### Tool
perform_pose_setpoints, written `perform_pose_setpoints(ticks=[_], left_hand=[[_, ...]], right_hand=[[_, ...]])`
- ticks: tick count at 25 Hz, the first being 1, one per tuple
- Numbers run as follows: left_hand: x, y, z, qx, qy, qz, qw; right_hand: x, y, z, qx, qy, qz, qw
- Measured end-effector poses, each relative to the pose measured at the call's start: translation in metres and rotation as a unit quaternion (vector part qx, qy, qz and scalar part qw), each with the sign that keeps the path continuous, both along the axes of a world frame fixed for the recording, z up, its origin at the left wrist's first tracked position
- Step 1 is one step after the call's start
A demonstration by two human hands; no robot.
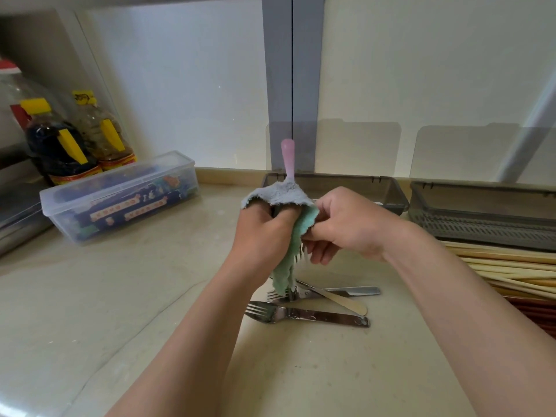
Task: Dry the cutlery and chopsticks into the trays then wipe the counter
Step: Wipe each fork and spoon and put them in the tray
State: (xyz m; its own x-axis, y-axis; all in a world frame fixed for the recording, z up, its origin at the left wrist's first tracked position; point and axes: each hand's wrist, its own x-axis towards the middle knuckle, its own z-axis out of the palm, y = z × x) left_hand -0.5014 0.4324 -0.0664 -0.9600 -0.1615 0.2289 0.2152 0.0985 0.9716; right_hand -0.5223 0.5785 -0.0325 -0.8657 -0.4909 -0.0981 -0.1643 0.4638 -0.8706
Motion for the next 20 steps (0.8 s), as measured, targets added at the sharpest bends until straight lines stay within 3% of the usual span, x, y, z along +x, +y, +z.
perform_pose_setpoints(ticks=[3,8,12,15,20], left_hand=[[0.001,-0.002,-0.001,-0.045,-0.012,-0.012,0.999],[0.005,-0.004,-0.006,-0.125,-0.028,-0.112,0.985],[0.004,-0.007,-0.006,-0.148,-0.055,-0.139,0.978],[0.005,-0.004,-0.005,-0.181,-0.094,-0.157,0.966],[0.003,-0.004,-0.003,-0.167,-0.131,-0.155,0.965]], right_hand=[[-0.003,0.014,0.012,0.043,0.011,0.0,0.999],[-0.012,0.023,0.017,-0.176,0.019,-0.133,0.975],[-0.018,0.019,0.012,-0.199,0.05,-0.175,0.963],[-0.026,0.029,0.013,-0.265,0.053,-0.238,0.933],[-0.03,0.029,0.008,-0.302,0.063,-0.26,0.915]])
